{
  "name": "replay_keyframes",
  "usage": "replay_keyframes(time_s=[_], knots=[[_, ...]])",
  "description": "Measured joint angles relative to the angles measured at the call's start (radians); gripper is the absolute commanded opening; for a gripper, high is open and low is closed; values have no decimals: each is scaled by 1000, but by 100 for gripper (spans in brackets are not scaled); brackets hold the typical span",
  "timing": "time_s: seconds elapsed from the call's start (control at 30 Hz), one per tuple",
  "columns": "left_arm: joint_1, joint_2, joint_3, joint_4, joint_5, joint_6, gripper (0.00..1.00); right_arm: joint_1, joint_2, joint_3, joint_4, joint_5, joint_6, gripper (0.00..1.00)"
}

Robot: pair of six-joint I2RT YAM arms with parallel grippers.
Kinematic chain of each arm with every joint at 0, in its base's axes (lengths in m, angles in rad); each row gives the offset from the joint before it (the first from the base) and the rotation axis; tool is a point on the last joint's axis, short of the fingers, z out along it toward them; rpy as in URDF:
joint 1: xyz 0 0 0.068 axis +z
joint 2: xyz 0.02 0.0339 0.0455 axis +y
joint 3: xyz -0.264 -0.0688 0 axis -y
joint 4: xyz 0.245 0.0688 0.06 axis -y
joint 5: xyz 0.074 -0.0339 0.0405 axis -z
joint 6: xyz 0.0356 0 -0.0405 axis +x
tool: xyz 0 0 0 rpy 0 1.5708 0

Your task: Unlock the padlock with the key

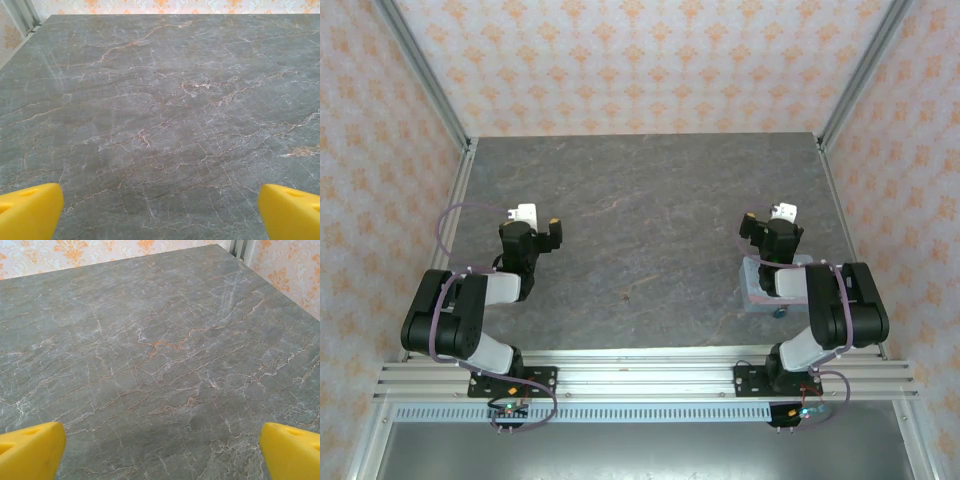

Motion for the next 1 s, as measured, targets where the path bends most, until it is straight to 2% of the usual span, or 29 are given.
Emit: replay_keyframes(time_s=[0.7, 0.77, 0.87, 1.0], knots=[[0, 0, 16, -18, -5, 0, 100, -3, -6, -1, -2, 1, 8, 99], [0, 0, 28, -47, -5, -1, 98, -4, -50, -2, -50, 8, 14, 99], [0, -3, 126, -214, -5, -1, 95, -6, -203, 10, -192, 18, 58, 99], [0, -7, 344, -456, -2, -32, 95, -8, -453, 42, -328, -11, 254, 99]])
